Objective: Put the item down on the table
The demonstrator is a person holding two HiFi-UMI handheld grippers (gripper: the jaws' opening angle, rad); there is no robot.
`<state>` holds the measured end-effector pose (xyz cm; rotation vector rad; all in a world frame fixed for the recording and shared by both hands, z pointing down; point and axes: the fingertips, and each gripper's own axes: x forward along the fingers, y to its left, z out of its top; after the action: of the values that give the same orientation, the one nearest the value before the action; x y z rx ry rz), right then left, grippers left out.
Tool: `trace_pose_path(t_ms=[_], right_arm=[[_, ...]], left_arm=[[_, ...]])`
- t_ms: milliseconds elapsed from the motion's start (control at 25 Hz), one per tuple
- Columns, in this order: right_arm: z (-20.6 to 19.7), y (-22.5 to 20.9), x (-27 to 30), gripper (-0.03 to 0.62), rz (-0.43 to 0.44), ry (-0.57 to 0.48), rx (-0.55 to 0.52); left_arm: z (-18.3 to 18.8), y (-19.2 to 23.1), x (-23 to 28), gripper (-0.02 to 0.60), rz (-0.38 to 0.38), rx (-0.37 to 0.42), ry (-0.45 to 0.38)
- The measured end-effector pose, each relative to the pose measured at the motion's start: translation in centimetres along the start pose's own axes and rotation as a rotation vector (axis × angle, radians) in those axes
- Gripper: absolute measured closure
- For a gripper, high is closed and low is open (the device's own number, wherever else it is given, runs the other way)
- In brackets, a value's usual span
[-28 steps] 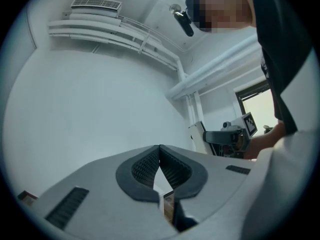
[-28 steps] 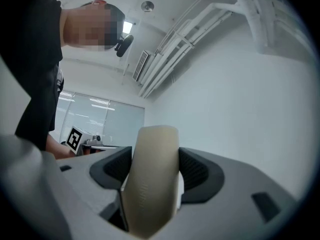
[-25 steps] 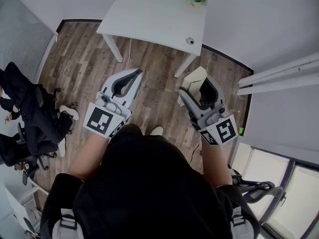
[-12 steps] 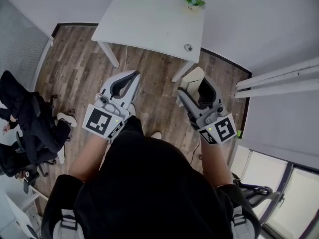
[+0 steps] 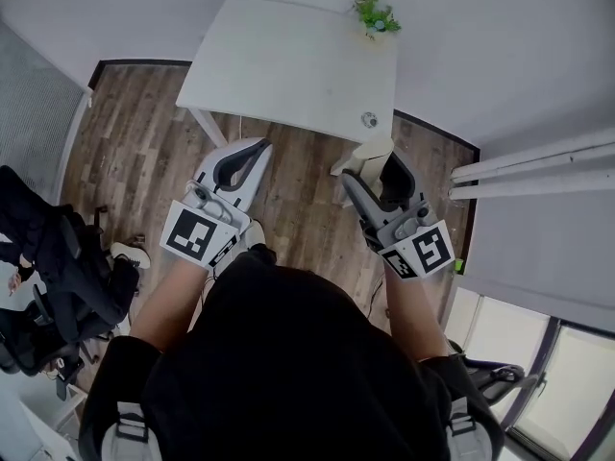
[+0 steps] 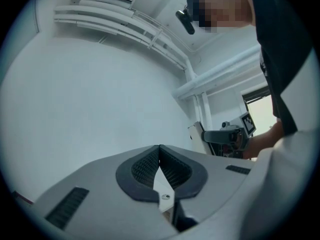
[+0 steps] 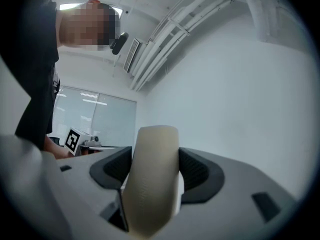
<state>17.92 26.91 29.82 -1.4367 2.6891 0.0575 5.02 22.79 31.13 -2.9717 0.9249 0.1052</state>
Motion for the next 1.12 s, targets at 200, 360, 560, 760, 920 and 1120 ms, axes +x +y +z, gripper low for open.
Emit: trace_pose_path(t_ms=[200, 360, 560, 760, 920, 1120], right_arm=[[-0.5, -0.3, 4.3, 0.298, -0.010, 0.012, -0.002], [-0.9, -0.4, 7.2, 0.298, -0.032, 0.020, -0.006], [-1.5, -1.0, 10.1, 0.298, -0.079, 0.026, -0.003], [-2.0, -1.9, 11.4, 0.298, -0.125, 0.028, 0.003], [-2.5, -3.3, 12.0, 0.298, -0.137, 0.041, 0.010], [-3.1, -6.0, 13.7, 0.298, -0.116, 0.040, 0.020]], left_arm=[[-0.2, 4.3, 0.4, 0.588, -0.012, -0.006, 0.001], [-0.5, 7.4, 0.8, 0.588, -0.032, -0.015, 0.004], [-0.9, 10.5, 1.7, 0.588, -0.074, -0.024, 0.005], [-1.8, 12.1, 2.9, 0.588, -0.112, -0.037, 0.012], [-2.2, 12.8, 4.2, 0.588, -0.123, -0.047, 0.016], [-2.7, 14.3, 6.5, 0.588, -0.099, -0.050, 0.024]])
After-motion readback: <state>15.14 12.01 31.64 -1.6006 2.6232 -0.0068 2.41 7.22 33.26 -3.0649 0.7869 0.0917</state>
